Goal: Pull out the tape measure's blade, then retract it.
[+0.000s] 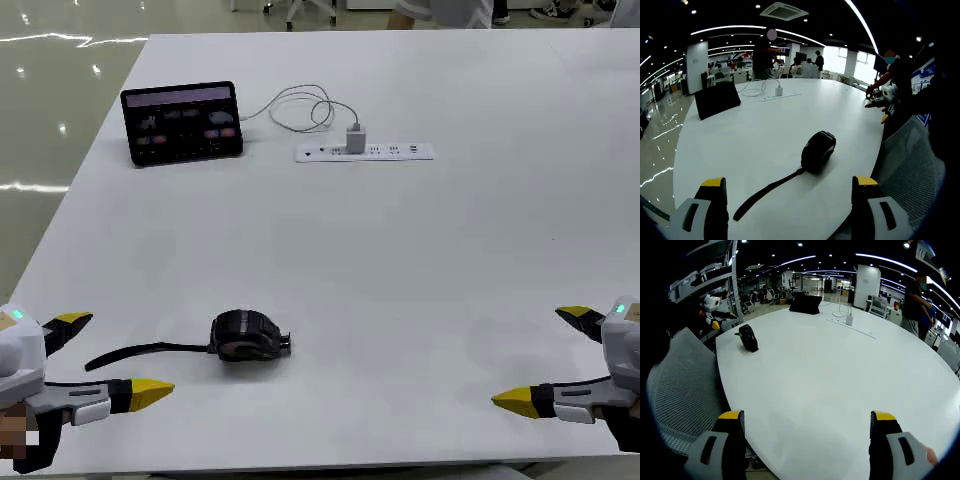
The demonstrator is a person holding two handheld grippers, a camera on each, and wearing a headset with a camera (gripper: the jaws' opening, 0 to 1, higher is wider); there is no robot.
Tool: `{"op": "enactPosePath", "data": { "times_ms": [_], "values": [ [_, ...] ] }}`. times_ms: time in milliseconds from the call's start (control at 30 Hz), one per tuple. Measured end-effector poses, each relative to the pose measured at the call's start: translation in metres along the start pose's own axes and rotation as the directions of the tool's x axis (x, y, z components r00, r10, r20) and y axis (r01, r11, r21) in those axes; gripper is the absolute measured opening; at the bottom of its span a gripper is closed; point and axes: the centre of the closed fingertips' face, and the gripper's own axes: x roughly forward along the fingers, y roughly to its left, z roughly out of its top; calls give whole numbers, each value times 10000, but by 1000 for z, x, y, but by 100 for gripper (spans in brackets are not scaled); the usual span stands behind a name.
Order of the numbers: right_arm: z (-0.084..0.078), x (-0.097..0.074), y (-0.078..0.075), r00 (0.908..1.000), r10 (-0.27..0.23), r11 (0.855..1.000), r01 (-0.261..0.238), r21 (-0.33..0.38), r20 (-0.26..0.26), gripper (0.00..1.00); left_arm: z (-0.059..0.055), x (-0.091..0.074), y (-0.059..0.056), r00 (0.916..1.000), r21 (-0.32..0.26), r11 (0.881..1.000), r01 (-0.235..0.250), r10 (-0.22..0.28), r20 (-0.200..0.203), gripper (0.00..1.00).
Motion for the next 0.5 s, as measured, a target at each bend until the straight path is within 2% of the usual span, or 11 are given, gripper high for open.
{"op": "enactPosePath", "data": {
  "times_ms": [133, 500],
  "values": [
    [0, 0, 0, 10000, -14, 10000, 14, 20, -9, 100, -1, 2, -1, 10000, 55, 10000, 52, -52, -44, 100],
    [-2, 1, 4, 9998, 135, 9999, -135, -15, -118, 100, 2, 3, 5, 10000, 48, 10000, 27, -27, -4, 100]
  ]
}}
